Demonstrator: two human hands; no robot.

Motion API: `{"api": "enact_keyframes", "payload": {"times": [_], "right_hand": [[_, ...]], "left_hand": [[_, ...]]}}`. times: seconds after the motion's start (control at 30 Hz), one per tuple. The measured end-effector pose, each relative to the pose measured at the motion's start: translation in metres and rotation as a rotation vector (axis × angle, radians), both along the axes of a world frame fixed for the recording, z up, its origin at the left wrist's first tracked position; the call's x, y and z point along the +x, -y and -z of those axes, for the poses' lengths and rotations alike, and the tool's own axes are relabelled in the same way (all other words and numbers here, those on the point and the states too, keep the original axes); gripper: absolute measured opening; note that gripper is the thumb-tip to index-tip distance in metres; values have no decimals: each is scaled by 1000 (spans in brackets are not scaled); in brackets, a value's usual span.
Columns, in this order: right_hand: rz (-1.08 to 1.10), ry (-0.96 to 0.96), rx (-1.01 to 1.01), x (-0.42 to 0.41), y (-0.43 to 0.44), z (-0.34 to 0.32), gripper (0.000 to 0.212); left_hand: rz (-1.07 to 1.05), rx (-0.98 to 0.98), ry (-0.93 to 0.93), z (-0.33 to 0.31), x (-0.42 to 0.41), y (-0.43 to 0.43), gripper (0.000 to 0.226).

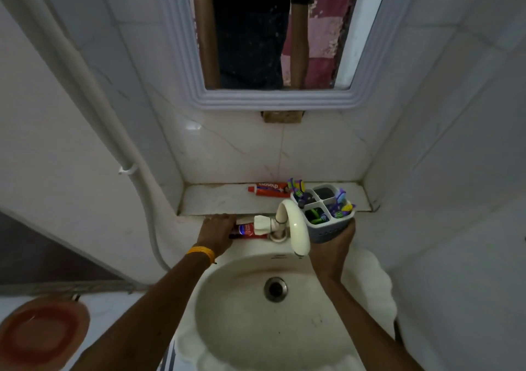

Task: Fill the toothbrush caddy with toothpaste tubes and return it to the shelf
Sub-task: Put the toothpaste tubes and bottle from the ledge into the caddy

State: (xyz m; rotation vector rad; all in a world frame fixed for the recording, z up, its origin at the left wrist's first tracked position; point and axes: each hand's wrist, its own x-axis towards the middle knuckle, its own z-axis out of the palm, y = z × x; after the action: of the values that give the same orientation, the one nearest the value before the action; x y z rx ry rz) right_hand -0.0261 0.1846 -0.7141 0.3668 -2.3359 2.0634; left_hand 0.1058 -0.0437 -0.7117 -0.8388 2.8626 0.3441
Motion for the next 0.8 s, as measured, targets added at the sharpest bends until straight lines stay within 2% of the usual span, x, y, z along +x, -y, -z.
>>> {"api": "enact_keyframes", "payload": {"times": [0.23,0.4,0.63,0.8], "right_hand": [[-19,25,-11,-4,0,13,127],[-46,24,-48,-11,-10,8,129],[-58,21,-35,-14,-15,0,126],[-64,17,-36,-15,-15,1,126]], "left_hand": [[-47,112,-60,-3,1,0,36],[-59,176,-130,-33,3,11,35],[-98,146,-444,-112,-1,23,35],[-12,183,-639,-171,-20,6,39]]}}
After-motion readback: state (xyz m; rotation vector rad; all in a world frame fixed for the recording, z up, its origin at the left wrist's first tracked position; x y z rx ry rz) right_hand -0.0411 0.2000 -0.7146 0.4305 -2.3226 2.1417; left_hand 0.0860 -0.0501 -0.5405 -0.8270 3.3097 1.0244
